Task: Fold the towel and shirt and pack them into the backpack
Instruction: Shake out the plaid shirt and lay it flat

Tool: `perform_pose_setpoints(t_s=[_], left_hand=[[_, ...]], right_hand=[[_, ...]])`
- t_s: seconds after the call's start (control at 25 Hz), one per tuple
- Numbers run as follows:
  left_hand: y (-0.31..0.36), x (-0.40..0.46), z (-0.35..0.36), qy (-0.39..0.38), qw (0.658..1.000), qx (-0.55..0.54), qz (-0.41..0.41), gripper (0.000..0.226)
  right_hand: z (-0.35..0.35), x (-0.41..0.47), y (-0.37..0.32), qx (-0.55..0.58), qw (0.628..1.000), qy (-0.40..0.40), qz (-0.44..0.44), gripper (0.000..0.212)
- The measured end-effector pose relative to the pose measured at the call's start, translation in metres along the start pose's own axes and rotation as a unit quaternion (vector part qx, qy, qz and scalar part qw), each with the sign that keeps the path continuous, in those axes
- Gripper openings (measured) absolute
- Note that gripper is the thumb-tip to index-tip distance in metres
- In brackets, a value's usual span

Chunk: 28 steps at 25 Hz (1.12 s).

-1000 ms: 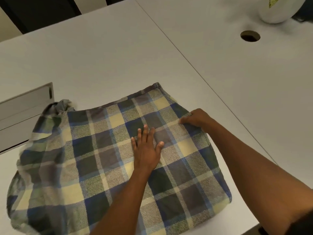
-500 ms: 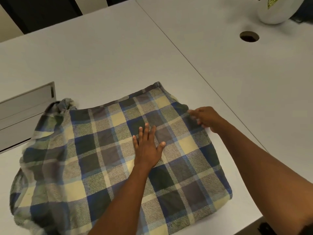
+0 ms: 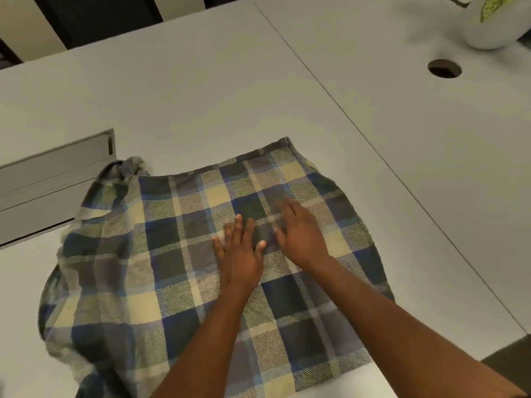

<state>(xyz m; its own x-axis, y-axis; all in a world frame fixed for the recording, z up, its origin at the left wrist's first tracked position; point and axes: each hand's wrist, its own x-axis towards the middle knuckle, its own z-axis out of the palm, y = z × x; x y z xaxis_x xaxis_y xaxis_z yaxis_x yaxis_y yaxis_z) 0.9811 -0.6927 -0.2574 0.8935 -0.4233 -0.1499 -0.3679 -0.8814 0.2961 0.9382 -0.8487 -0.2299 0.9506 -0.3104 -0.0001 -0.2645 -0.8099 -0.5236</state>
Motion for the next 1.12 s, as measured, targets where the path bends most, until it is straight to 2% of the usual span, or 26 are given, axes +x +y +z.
perform_pose_setpoints(t_s=[0.08, 0.24, 0.36, 0.6, 0.68, 0.76, 0.84, 0.92, 1.0, 1.12], left_hand=[[-0.029, -0.011, -0.004, 0.015, 0.998, 0.044, -0.029, 0.062], [-0.084, -0.036, -0.017, 0.032, 0.997, 0.069, -0.028, 0.066], [-0.119, -0.057, -0.027, 0.044, 0.998, 0.036, -0.04, 0.068], [-0.186, -0.111, -0.046, 0.062, 0.997, -0.028, -0.041, 0.066], [-0.204, -0.127, -0.057, 0.097, 0.991, -0.085, -0.026, 0.062], [-0.218, -0.138, -0.069, 0.164, 0.977, -0.13, -0.037, 0.057], [-0.236, -0.144, -0.081, 0.228, 0.955, -0.163, -0.098, 0.051], [-0.263, -0.145, -0.09, 0.253, 0.94, -0.152, -0.17, 0.048], [-0.292, -0.141, -0.098, 0.239, 0.929, -0.137, -0.249, 0.05], [-0.325, -0.129, -0.109, 0.177, 0.903, -0.179, -0.347, 0.054]], right_hand=[[0.027, -0.009, -0.023, -0.015, 0.999, -0.027, 0.006, 0.063], [0.067, -0.036, -0.068, -0.037, 0.999, -0.024, -0.014, 0.062], [0.091, -0.057, -0.098, -0.046, 0.997, -0.06, -0.033, 0.063], [0.11, -0.07, -0.101, -0.114, 0.991, -0.061, -0.016, 0.067], [0.112, -0.07, -0.101, -0.122, 0.991, -0.05, -0.018, 0.068], [0.115, -0.069, -0.1, -0.125, 0.991, -0.044, -0.017, 0.068], [0.118, -0.07, -0.098, -0.127, 0.991, -0.037, -0.019, 0.068], [0.12, -0.07, -0.098, -0.128, 0.991, -0.028, -0.024, 0.069], [0.12, -0.07, -0.096, -0.125, 0.991, -0.02, -0.031, 0.069], [0.123, -0.068, -0.093, -0.131, 0.991, -0.019, -0.035, 0.067]])
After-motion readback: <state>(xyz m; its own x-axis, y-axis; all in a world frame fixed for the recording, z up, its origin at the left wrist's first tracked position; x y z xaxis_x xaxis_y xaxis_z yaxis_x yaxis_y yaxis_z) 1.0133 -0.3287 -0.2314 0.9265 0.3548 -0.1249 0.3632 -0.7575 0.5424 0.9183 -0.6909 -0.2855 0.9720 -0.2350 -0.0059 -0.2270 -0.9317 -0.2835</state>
